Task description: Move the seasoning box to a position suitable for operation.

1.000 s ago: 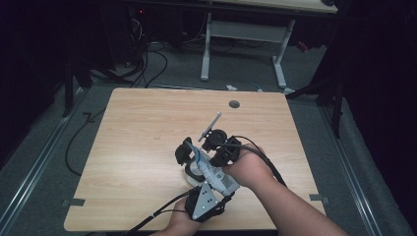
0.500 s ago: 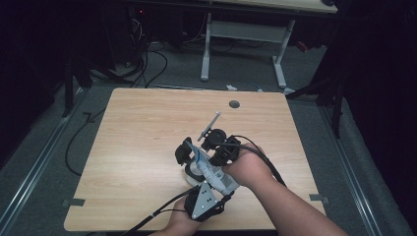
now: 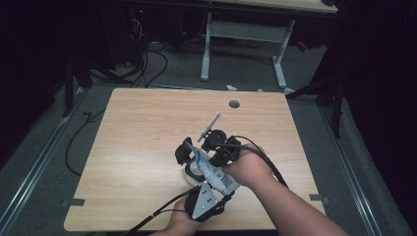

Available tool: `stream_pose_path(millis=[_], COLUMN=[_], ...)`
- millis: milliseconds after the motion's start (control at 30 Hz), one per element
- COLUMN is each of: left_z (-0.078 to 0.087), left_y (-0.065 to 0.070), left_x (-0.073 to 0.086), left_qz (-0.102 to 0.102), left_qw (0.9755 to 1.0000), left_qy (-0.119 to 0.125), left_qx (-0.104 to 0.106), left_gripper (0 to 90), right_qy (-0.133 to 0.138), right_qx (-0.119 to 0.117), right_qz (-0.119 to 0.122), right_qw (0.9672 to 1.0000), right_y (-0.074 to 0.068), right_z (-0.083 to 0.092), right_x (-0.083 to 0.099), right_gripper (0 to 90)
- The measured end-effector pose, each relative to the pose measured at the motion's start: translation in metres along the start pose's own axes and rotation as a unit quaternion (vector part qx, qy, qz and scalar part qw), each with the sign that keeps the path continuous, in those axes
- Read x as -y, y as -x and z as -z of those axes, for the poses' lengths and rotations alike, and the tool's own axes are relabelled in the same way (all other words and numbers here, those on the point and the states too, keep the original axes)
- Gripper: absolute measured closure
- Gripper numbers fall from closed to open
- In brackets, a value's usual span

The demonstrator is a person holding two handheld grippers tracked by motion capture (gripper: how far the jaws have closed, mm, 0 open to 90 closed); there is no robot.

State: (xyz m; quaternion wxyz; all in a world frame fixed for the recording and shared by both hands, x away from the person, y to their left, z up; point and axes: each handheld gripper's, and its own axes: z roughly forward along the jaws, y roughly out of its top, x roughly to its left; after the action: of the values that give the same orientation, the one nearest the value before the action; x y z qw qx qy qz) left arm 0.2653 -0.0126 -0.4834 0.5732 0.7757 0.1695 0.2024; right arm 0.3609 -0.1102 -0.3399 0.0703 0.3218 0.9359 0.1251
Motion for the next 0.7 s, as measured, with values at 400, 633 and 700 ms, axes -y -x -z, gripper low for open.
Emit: stream_pose_path(millis=[400, 633, 700], left_z=[0.0, 0.0, 0.0002], left_y=[0.0, -0.0002, -0.0004], left_x=[-0.0002, -0.0005, -0.0006], left_qz=[-0.001, 0.0, 0.0], left_qw=[1.0, 1.0, 1.0], left_qy=[0.001, 0.002, 0.003], left_qx=[-0.001, -0.001, -0.002], left_gripper=[57.9, 58.0, 58.1], right_qy=[0.002, 0.002, 0.003], right_qx=[-0.001, 0.004, 0.004], right_qz=[-0.002, 0.0, 0.0], right_qw=[1.0, 1.0, 1.0], right_y=[0.0, -0.0008, -0.0008], right_z=[0.0001, 0.0, 0.0001], right_x=[0.0, -0.0003, -0.0004], right_gripper=[89.8, 89.8, 89.8])
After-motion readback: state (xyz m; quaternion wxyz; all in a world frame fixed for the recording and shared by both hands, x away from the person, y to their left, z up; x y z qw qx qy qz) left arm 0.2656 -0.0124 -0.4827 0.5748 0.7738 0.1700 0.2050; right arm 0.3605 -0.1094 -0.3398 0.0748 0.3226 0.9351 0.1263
